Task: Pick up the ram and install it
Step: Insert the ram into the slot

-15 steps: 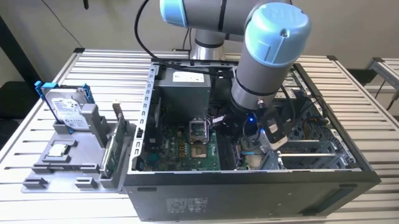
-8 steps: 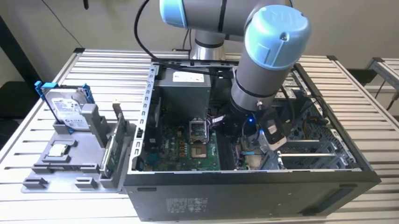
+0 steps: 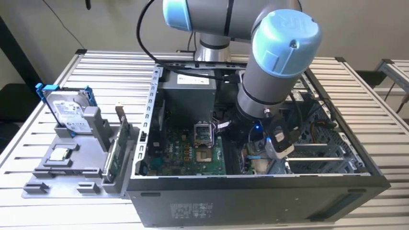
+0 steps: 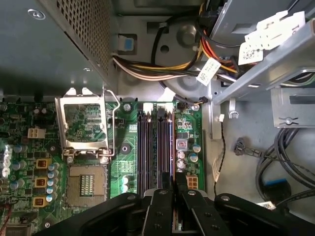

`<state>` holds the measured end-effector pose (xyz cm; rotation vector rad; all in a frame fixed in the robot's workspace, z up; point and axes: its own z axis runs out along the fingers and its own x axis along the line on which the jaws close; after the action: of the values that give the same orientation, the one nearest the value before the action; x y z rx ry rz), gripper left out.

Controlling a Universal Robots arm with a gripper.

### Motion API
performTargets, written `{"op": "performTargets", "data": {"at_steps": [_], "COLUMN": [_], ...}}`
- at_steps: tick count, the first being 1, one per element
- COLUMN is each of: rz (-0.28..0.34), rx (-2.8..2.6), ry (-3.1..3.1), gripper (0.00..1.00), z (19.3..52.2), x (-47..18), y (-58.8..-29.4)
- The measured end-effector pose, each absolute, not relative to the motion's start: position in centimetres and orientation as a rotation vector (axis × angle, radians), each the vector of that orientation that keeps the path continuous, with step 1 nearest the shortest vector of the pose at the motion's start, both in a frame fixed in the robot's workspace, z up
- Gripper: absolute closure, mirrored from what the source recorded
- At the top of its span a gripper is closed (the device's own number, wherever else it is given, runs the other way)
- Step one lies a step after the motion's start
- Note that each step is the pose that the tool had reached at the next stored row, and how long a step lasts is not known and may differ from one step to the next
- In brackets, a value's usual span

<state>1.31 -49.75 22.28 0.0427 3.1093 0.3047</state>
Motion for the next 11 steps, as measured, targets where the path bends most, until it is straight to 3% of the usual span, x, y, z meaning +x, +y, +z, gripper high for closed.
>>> {"op": "performTargets", "data": {"at_steps": [11], "rz": [0.316], "rx": [0.045], "ry": [3.109], "gripper": [0.85], "z": [22.27], "x": [1.31], "y": [-49.81]}}
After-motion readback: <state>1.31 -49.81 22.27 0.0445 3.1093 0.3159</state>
